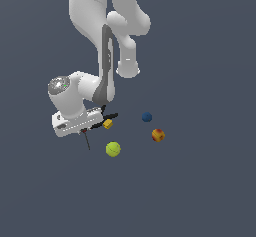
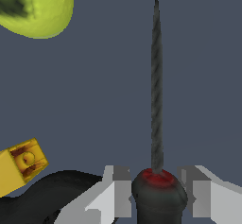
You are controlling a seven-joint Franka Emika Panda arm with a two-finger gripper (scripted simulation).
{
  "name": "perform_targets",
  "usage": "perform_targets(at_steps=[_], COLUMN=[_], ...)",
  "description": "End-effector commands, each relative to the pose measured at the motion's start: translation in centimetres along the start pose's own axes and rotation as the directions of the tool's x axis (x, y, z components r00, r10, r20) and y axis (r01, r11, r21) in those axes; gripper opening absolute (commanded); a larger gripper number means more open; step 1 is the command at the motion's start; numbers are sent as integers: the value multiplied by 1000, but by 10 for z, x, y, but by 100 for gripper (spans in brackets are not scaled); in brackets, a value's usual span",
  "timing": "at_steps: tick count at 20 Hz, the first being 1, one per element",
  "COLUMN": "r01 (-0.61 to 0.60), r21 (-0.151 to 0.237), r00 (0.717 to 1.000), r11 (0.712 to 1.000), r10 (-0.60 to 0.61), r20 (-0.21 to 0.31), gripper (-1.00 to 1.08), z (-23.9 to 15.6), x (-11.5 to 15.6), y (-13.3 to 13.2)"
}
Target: Pick up a designated object from a clutter of objects.
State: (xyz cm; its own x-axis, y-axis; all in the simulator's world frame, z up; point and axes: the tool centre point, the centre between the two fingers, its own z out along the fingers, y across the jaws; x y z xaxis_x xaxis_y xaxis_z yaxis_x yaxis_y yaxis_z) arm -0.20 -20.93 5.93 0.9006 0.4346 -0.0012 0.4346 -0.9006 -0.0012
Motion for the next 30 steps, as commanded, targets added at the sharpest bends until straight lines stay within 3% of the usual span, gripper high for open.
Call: perform_targets(at_steps=[1, 22, 30], r01=[1, 0, 1], r21=[-1, -5, -3], r00=[1000, 1000, 1000], r11=[1000, 1000, 1000], r10=[-1, 0, -1], r20=[-1, 1, 0], gripper=[-100, -100, -100], z=[-18, -215, -274], x=[7, 84, 110], y=[-14, -172, -218])
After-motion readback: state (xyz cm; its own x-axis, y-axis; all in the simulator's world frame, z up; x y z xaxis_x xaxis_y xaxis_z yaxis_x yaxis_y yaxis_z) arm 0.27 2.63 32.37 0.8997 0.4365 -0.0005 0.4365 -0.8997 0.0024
